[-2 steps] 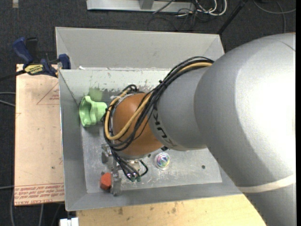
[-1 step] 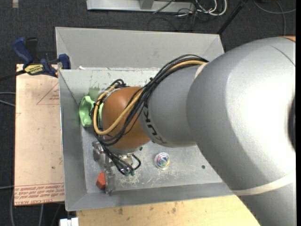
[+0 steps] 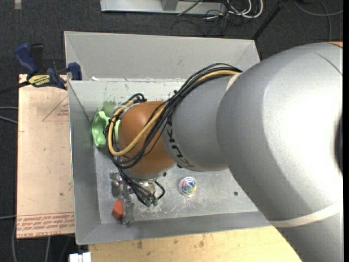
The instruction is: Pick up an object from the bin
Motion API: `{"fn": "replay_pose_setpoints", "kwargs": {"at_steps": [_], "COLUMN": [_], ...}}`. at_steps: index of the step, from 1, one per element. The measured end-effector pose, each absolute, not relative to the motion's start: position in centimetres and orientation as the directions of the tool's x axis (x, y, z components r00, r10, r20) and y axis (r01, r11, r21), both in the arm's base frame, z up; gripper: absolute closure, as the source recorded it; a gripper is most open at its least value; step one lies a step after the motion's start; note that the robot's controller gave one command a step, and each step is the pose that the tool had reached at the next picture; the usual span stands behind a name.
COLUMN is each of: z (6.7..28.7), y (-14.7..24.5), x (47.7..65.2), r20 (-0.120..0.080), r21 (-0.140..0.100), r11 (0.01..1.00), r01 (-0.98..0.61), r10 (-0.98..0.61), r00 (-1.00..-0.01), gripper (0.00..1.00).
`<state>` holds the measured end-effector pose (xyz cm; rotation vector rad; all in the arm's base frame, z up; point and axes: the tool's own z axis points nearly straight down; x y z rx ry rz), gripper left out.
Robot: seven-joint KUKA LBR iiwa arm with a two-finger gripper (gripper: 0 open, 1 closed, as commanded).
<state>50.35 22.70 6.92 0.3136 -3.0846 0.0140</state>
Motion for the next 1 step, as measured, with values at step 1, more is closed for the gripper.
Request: {"fn": "replay_pose_setpoints", "kwargs": {"at_steps": [1], "z": [26.46], "y": [21.00], "x": [52.10], "r20": [-0.012], "r21": [0.002], "r11": [0.984], "r01": [-0.176], "r10": [-0.176], "r00": [-0.984], "gripper": [1.00]}}
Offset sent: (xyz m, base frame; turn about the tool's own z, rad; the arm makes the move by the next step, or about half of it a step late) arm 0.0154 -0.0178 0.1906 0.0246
